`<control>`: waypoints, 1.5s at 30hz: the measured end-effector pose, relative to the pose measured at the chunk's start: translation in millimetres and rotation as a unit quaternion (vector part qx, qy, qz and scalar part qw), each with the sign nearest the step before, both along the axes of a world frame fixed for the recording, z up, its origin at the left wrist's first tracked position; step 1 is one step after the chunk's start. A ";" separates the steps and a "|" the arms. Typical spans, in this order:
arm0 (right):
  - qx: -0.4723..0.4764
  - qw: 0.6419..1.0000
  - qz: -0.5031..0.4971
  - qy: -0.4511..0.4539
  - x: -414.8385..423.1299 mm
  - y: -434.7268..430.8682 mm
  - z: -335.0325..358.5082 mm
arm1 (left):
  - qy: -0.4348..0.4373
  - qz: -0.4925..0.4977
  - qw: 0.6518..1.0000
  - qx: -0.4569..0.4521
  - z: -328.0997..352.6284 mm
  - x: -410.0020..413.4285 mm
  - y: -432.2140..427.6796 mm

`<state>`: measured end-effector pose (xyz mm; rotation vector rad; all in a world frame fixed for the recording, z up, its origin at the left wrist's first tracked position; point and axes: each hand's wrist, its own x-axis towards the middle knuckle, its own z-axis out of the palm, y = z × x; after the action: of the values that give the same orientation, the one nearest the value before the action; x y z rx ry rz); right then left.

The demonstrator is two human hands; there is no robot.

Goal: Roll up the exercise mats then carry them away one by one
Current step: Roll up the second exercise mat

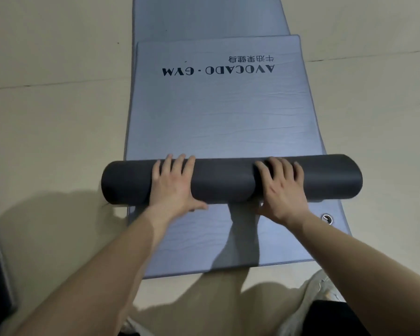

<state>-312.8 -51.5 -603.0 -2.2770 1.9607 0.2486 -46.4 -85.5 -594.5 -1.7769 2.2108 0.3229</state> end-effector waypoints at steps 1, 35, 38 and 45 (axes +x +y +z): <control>-0.016 1.000 0.008 0.018 -0.7 3.0 -7.8 | 0.004 -0.003 1.000 0.001 1.1 0.6 -14.5; 0.038 0.997 0.063 0.014 11.7 -39.2 2.4 | -0.045 -0.056 0.997 0.013 16.5 9.0 -6.0; 0.085 0.994 0.063 0.008 10.4 -65.2 16.9 | -0.045 -0.047 0.998 -0.012 14.3 3.1 -30.6; 0.253 0.965 0.068 -0.019 14.2 -37.2 53.0 | -0.026 -0.070 0.988 0.133 40.9 5.6 -2.7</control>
<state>-298.6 -88.6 -550.0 -2.0522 1.4977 0.6344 -40.8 -88.1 -553.6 -1.4665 2.1284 0.5066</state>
